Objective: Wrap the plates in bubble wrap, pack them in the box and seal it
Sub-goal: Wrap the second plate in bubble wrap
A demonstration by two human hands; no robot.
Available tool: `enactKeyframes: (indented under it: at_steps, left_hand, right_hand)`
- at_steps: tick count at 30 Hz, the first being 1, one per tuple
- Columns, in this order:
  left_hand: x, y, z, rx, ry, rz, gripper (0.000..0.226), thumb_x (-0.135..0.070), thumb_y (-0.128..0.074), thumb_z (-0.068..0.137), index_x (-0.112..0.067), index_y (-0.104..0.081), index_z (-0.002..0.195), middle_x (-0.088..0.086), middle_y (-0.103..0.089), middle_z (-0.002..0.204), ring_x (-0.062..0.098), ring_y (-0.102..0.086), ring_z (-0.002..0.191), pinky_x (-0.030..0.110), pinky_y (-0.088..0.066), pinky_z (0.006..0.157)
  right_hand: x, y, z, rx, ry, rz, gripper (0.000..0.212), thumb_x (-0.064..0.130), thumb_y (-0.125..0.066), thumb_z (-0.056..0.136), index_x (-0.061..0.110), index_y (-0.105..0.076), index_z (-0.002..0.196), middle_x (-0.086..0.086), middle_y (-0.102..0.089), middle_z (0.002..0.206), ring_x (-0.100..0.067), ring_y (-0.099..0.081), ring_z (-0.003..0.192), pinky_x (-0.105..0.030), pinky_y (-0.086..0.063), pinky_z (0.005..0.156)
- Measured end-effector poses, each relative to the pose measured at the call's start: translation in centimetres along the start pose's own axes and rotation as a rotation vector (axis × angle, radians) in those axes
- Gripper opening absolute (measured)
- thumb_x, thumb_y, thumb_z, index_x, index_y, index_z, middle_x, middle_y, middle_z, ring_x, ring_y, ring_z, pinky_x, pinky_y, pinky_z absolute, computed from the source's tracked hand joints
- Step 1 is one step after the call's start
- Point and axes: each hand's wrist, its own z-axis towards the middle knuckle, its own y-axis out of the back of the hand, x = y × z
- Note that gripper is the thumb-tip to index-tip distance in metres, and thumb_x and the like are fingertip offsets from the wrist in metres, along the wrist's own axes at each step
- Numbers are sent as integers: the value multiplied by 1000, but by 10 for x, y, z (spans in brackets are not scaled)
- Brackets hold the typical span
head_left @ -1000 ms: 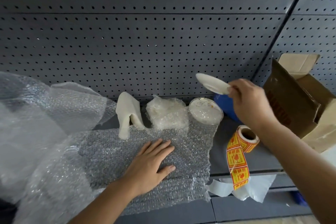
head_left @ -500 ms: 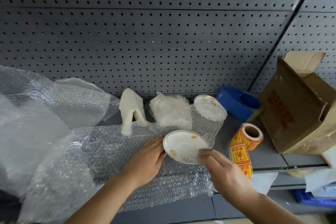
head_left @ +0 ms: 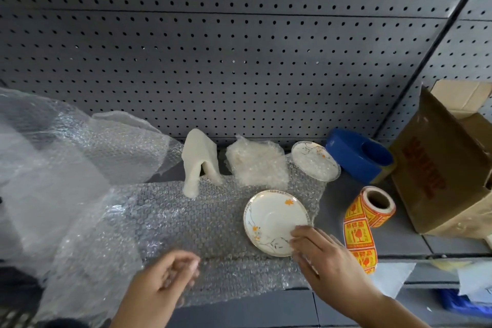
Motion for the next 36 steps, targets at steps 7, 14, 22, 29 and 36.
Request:
enactKeyframes:
  at_steps: [7,14,22,29,36]
  left_hand:
    - [73,71,-28,-713,265,40,19,-34,-85,71,-35,-70,83,-2,-69,66,-9,-63,63,0,-43,57]
    - [121,85,-35,-574,569,-170,76,-45,-90,47,-5,-66,107,12,-67,104,25,-63,91,37,-51,87]
    - [38,95,-43,-871,241,-489,18,-13,-64,97,-23,-71,84,3,-73,88,33,-65,92,32,-62,68]
    - [-100,66,-20,-593,-409,-463,32,-63,-77,77,-36,-65,87,-8,-66,78,13,-65,77,32,-59,70]
    - [-197,-29,25,-6,-984,-26,8,-13,-66,96,-14,-60,91,-11,-57,84,7,-58,83,26,-48,79]
  right_hand:
    - [0,10,7,27,-24,-18,17,37,-62,89,32,-70,103,20,-58,115,-1,-56,99,-29,-54,76]
    - [-3,6,21,19,-15,-40,26,13,-81,76,29,-73,96,18,-60,105,-5,-58,96,-34,-54,72]
    - [2,0,25,-10,19,-12,19,29,-55,93,26,-73,97,16,-58,105,-10,-56,93,-37,-54,73]
    - [7,-3,23,13,-50,-10,19,12,-72,86,26,-71,98,19,-57,108,-10,-57,96,-38,-55,75]
    - [41,23,29,186,-193,138,44,14,-71,65,33,-31,60,18,-33,56,-7,-42,48,-7,-25,46]
